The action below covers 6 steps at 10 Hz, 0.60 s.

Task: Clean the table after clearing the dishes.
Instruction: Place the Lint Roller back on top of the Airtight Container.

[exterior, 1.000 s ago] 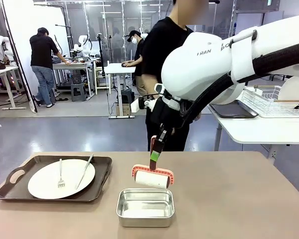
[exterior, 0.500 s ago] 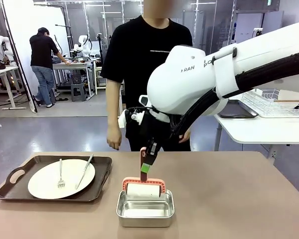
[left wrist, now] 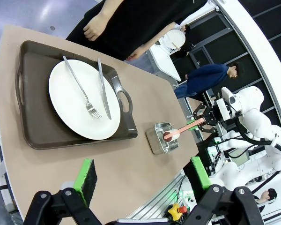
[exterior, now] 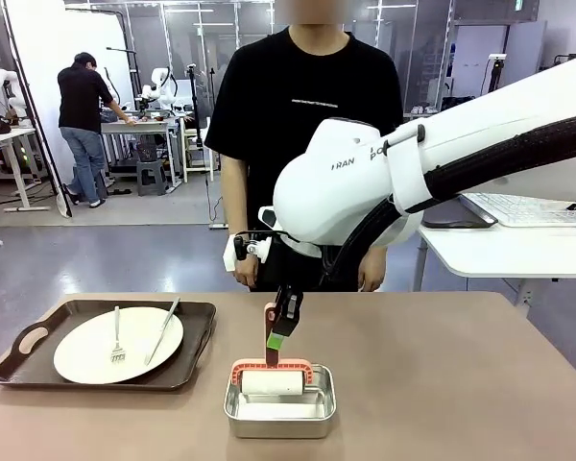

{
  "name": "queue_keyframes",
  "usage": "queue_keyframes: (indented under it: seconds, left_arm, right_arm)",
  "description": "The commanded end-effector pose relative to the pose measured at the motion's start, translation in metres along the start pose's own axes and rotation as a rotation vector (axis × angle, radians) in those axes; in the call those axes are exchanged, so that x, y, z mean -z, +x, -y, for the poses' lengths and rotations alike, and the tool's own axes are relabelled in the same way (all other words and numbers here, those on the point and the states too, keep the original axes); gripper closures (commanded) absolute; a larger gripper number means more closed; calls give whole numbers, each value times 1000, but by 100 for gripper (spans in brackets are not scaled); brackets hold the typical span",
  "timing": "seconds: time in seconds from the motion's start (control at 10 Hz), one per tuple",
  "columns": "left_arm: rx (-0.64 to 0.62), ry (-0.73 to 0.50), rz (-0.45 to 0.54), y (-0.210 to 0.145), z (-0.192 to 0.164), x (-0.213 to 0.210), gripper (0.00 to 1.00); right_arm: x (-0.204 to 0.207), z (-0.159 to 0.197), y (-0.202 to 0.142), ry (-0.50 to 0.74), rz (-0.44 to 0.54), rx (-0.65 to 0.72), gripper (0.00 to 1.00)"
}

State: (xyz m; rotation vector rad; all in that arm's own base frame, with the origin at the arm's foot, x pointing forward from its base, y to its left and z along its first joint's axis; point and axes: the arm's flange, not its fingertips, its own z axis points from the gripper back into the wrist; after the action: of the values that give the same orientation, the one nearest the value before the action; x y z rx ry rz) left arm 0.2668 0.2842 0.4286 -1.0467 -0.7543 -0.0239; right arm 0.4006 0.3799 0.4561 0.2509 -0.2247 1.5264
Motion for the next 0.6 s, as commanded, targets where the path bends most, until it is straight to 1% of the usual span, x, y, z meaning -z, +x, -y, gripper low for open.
queue_keyframes:
  seconds: [0.0, 0.4, 0.5]
  left_arm:
    - [-1, -11, 8, -1, 1, -2, 0]
    - [-1, -11, 8, -1, 1, -2, 0]
    - [-1, -11, 8, -1, 1, -2, 0]
  right_arm:
    - [-7, -4, 2, -2, 0, -1, 79]
    - [-4, 1, 2, -2, 3, -1, 79]
    - [9, 3, 0, 15, -28, -7, 79]
